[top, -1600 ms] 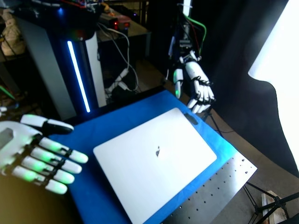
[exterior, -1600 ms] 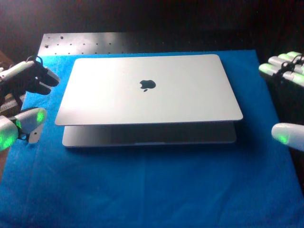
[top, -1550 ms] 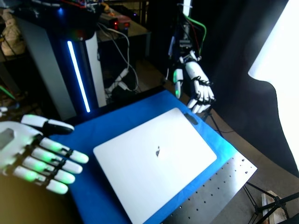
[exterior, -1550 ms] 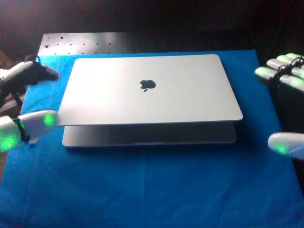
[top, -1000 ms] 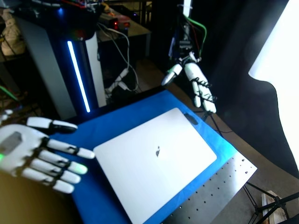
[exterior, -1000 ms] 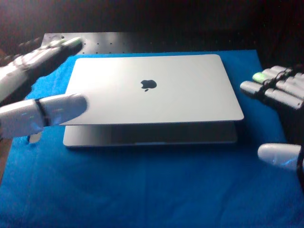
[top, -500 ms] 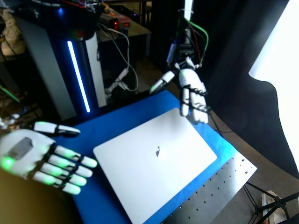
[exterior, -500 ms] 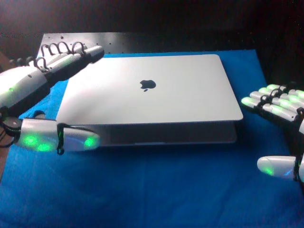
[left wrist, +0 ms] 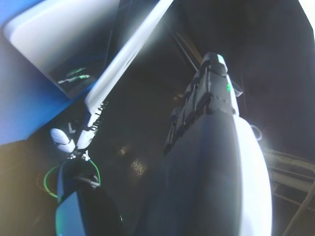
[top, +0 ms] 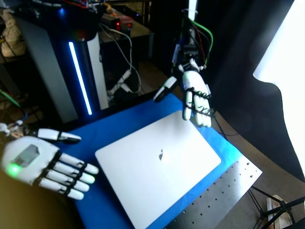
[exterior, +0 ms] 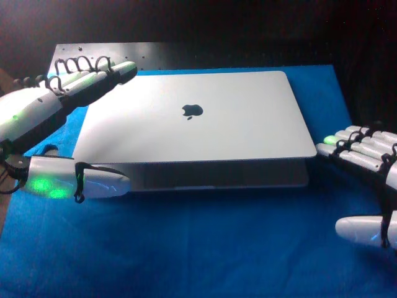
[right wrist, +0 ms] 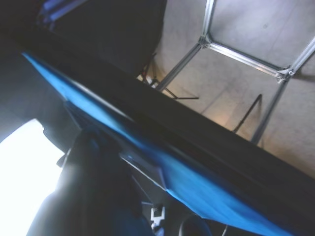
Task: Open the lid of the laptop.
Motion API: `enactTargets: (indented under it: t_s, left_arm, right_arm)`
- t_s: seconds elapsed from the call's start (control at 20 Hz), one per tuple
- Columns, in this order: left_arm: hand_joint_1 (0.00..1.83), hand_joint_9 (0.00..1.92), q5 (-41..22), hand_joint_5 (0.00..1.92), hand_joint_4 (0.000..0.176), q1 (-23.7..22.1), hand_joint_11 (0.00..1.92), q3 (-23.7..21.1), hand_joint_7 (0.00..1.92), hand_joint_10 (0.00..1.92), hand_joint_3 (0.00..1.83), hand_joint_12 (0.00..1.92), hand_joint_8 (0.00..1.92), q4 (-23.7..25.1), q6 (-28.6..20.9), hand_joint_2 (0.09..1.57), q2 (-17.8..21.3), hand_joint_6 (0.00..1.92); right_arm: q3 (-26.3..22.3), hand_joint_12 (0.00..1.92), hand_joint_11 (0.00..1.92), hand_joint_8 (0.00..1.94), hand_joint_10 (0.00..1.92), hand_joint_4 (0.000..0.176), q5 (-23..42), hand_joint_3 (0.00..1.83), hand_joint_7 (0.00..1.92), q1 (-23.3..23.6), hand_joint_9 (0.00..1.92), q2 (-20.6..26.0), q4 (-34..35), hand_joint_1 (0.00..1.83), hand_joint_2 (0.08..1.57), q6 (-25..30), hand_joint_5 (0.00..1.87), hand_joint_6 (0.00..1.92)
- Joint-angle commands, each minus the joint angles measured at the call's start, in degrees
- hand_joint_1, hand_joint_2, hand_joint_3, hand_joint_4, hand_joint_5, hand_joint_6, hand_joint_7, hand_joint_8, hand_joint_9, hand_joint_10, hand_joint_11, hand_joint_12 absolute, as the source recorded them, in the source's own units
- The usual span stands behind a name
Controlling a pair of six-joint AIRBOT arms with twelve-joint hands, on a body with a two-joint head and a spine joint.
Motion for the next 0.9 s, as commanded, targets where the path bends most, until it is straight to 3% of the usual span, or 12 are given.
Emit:
enactTargets:
  t_s: [0.0,0.3,0.6,0.85]
  left_arm:
    - [0.51,0.0,-6.49,0.0,0.176,-0.63,0.0,0.4,0.0,0.0,0.01,0.0,0.0,-0.5,-0.68,0.84,-0.38,0.0]
    - [0.44,0.0,-6.67,0.0,0.176,-0.62,0.0,0.58,0.0,0.0,0.0,0.0,0.0,-0.95,-0.77,0.85,-0.61,0.0]
    - [0.53,0.0,-6.99,0.0,0.176,-0.61,0.0,0.79,0.0,0.0,0.0,0.0,0.0,-2.04,-0.93,0.85,-1.05,0.0]
    - [0.47,0.0,-7.09,0.0,0.176,-0.58,0.0,1.04,0.0,0.0,0.01,0.0,0.0,-2.12,-1.45,0.88,-1.4,0.0]
  right_arm:
    - [0.09,0.0,0.0,0.0,0.0,0.0,5.67,0.02,0.0,0.78,0.0,-0.36,-0.27,0.0,1.19,0.14,0.0,0.0]
    - [0.09,0.0,0.0,0.0,0.0,0.0,3.03,0.01,0.0,3.12,0.0,-1.73,-4.41,0.0,1.21,0.15,0.0,0.0]
    - [0.21,0.0,0.0,0.0,0.0,0.0,2.98,0.01,0.0,5.17,0.0,-2.72,-5.98,0.0,1.22,0.15,0.0,0.0]
    - [0.26,0.0,0.0,0.0,0.0,0.0,2.98,0.01,0.0,6.38,0.0,-3.19,-6.77,0.0,1.23,0.15,0.0,0.0]
